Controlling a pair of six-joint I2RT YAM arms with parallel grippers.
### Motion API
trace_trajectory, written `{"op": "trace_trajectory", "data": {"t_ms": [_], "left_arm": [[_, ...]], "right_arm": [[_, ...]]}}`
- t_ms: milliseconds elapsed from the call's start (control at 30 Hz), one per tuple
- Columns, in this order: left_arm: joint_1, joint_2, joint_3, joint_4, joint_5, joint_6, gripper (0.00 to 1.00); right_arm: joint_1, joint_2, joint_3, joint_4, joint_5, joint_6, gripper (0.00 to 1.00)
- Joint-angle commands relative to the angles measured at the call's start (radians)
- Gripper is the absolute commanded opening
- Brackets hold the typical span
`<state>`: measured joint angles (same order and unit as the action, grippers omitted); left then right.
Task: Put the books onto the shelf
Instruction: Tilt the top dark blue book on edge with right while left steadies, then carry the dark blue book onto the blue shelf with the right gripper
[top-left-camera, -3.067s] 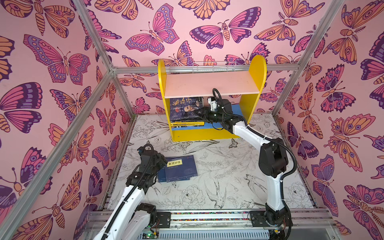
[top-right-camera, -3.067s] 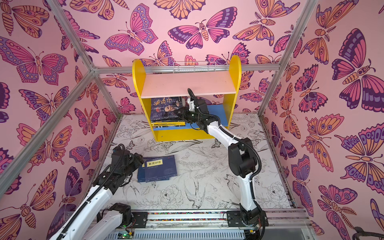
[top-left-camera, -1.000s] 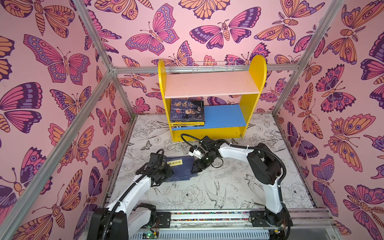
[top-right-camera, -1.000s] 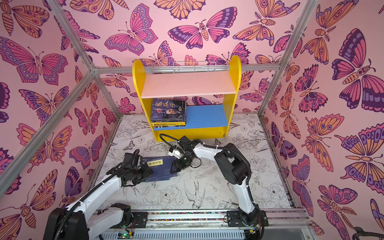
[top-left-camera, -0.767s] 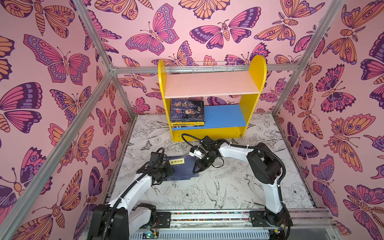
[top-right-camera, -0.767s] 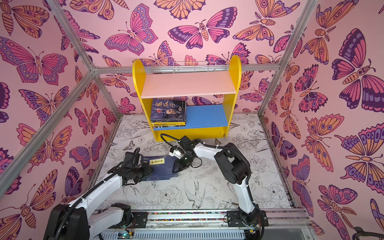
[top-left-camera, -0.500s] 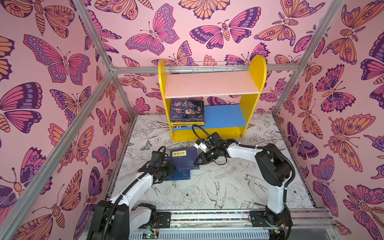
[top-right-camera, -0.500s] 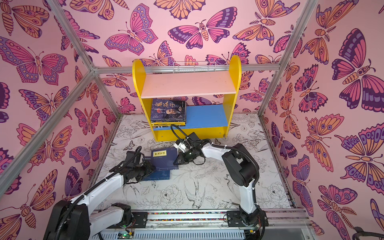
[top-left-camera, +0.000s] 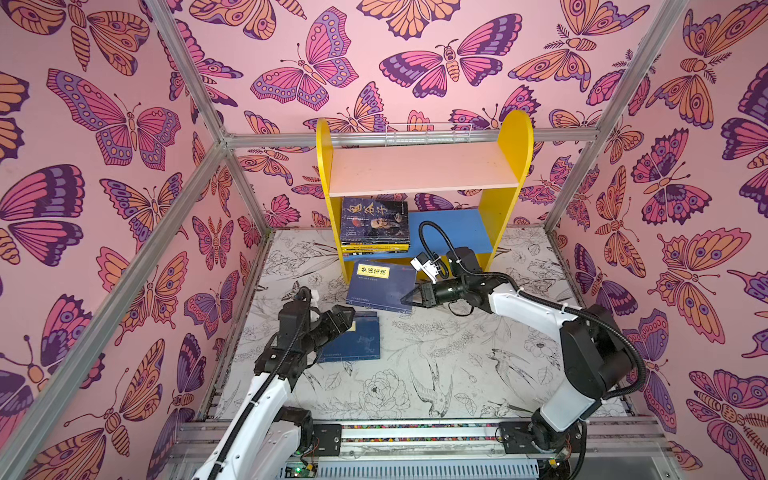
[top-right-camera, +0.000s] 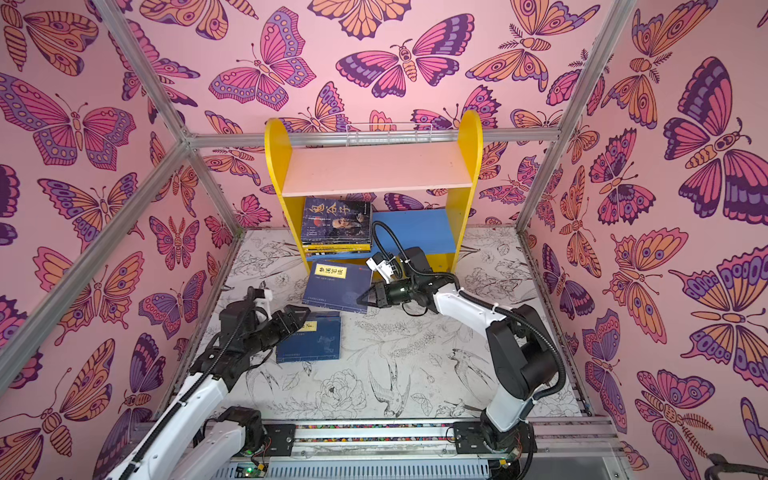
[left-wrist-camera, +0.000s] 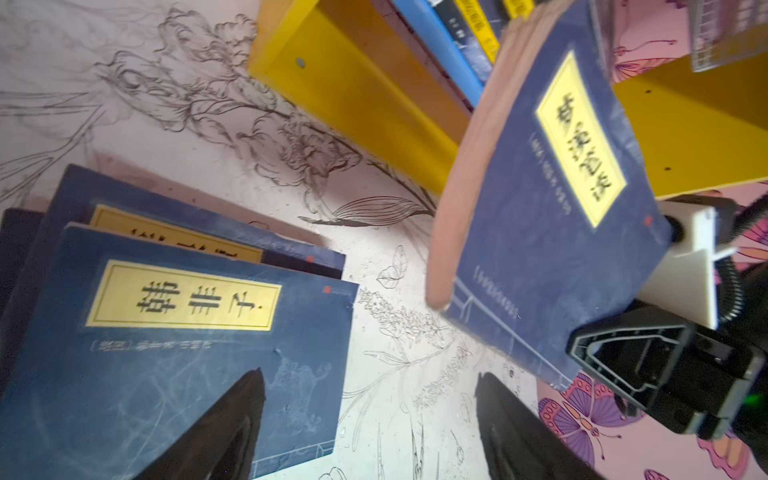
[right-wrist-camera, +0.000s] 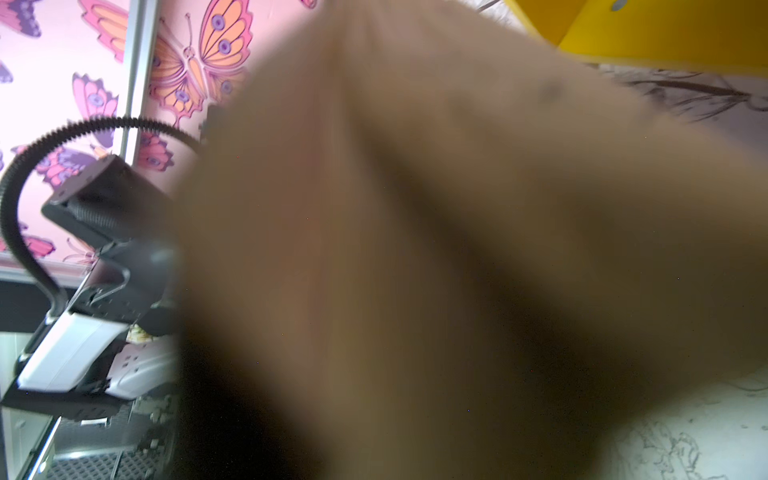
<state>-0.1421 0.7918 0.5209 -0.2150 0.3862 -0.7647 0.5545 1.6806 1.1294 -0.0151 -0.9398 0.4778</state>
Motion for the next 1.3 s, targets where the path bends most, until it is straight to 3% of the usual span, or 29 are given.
{"op": "trace_trajectory", "data": {"t_ms": [0,167,333,433,500,633,667,733,833,1000,1267], "left_arm": [[0.012,-0.012,-0.004,0.077,0.100,0.016,0.84],[0.015,-0.019,-0.050,0.243,0.189,-0.041,0.82],[0.007,0.028,-0.068,0.387,0.304,-0.100,0.59],[-0.023,0.049,-0.094,0.467,0.307,-0.140,0.50],[-0.049,0.053,-0.102,0.488,0.294,-0.143,0.40],[-0.068,0.057,-0.093,0.499,0.299,-0.135,0.04],[-0.070,0.059,-0.090,0.499,0.298,-0.136,0.00],[-0.075,0.069,-0.087,0.502,0.294,-0.140,0.00],[-0.088,0.078,-0.087,0.519,0.263,-0.156,0.00],[-0.099,0.071,-0.116,0.675,0.126,-0.250,0.00],[-0.124,0.104,-0.046,0.780,0.003,-0.258,0.00]], "right_arm": [[0.001,-0.041,-0.008,-0.054,-0.089,-0.073,0.00],[0.004,-0.079,-0.038,-0.060,-0.129,-0.090,0.00],[0.012,-0.076,-0.057,0.003,-0.146,-0.049,0.00],[0.013,-0.058,-0.057,0.056,-0.146,0.000,0.00],[0.013,-0.049,-0.054,0.067,-0.144,0.010,0.00],[0.009,-0.062,-0.055,0.041,-0.089,-0.013,0.02],[0.002,-0.069,-0.054,0.027,-0.046,-0.020,0.03],[-0.023,-0.083,-0.068,0.035,0.070,0.014,0.11],[-0.072,-0.099,-0.131,0.184,0.180,0.163,0.23],[-0.077,-0.100,-0.207,0.439,0.160,0.373,0.47],[-0.076,-0.101,-0.273,0.656,0.134,0.534,0.52]]}}
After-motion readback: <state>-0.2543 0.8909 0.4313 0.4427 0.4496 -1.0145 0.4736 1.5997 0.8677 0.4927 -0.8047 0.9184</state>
